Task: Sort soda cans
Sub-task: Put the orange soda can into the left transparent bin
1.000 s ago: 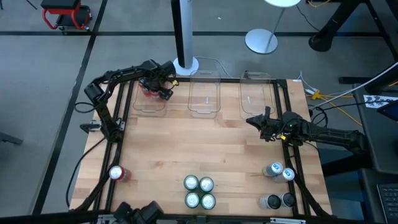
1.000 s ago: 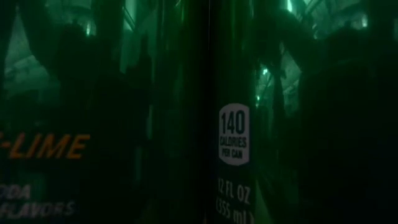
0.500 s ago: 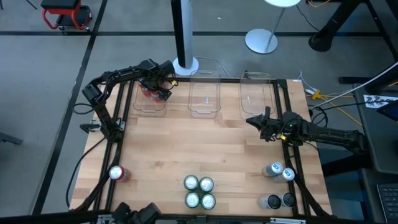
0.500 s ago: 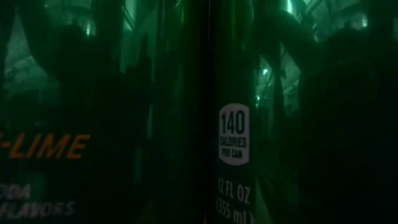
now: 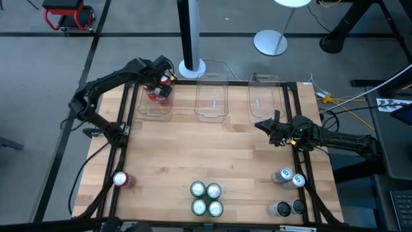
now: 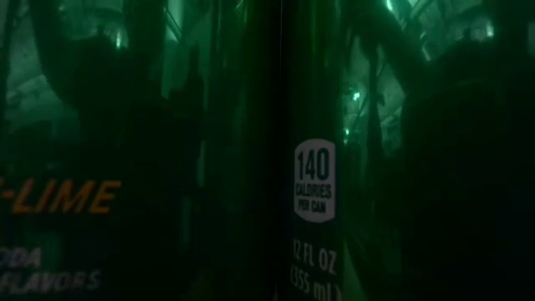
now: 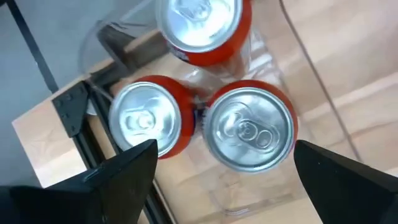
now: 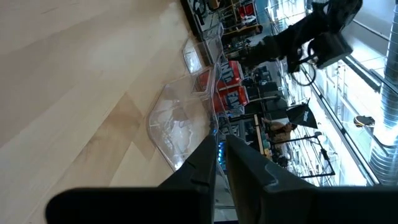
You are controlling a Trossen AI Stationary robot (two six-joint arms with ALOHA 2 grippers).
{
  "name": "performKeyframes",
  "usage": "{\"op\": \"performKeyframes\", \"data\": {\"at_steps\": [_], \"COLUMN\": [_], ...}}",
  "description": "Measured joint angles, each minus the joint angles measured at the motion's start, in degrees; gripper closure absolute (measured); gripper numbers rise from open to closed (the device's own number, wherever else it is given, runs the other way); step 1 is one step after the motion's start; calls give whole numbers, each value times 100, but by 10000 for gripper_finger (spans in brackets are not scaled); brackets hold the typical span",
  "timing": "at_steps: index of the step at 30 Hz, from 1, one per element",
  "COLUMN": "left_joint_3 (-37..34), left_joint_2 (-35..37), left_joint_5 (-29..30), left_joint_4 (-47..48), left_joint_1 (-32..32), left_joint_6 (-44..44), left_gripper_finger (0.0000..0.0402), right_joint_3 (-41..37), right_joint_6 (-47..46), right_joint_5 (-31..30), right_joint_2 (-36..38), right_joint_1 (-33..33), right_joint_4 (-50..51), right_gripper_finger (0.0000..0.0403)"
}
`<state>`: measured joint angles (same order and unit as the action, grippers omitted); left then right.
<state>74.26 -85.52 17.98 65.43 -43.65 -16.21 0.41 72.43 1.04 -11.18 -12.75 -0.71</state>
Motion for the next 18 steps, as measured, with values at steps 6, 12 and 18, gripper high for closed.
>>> {"op": "performKeyframes", "data": {"at_steps": [6, 12, 18], "left_joint_3": [0, -84, -768], "left_joint_2": [506, 565, 562], "left_joint_5": [-285, -339, -341], "left_joint_4": [237, 854, 693], "left_joint_1": [248, 655, 816], "left_joint_6": [-89, -45, -66], "left_gripper_finger": [38, 38, 38], "right_joint_3": [1, 0, 0], "right_joint_6": [-2, -2, 0], "right_joint_5": [0, 1, 2], "right_joint_2": [0, 0, 0], "right_joint_1": [-2, -1, -2], "right_joint_4": [0, 1, 2], "right_gripper_finger": [366, 366, 366]}}
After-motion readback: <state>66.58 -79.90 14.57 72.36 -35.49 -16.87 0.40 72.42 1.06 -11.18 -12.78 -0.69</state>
